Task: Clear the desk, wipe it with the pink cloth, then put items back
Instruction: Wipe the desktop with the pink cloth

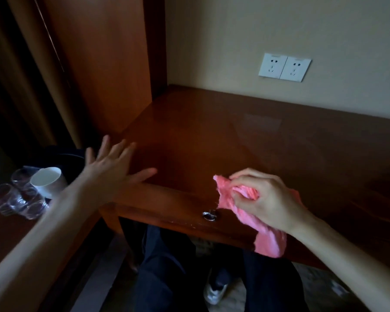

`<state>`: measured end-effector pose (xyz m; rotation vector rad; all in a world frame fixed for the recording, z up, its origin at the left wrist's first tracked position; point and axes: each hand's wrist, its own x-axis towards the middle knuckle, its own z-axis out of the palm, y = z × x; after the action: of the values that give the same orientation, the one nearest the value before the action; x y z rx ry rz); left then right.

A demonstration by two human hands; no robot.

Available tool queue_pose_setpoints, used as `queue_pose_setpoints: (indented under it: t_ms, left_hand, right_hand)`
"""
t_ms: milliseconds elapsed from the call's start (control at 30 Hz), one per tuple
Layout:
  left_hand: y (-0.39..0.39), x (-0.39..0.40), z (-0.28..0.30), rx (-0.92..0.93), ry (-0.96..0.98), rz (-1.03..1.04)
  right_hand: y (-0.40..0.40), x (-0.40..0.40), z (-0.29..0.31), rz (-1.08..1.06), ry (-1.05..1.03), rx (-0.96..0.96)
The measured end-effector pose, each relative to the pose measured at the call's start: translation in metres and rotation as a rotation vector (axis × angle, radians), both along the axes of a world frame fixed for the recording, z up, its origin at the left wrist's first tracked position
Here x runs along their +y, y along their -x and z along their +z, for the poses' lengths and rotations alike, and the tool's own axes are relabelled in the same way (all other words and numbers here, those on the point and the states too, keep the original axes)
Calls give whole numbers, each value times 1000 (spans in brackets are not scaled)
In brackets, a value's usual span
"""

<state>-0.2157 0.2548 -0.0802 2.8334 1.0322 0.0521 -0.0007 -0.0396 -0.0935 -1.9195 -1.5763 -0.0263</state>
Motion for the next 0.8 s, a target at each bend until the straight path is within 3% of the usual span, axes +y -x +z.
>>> queue_pose_setpoints:
  t_ms: [100,200,233,333,467,667,800]
  left_hand:
    - [-62,-48,15,-183,-68,-131]
    - [-114,-65,11,-263,-130,-174]
    - [-125,-61,7,-256,-127,-149]
    - [-141,-39,-5,-173,-82,-61]
    - [-165,-18,-15,-85,-5,-58]
    - [-215,2,-19,-71,17,-89]
    - [-216,6,-25,-79,7,-91]
  right_hand:
    - [-32,38,3,-89,25,-11]
    - [-64,74,15,-314,111,-113]
    - [-70,79,18,-371,157,-159]
    - [-53,67,19,-355,268,-44]
    - [-44,56,-2,-293,160,-164]
    - [-129,148,-9,-363,58,-224]
    - [-208,228,-6,-436,104,-157]
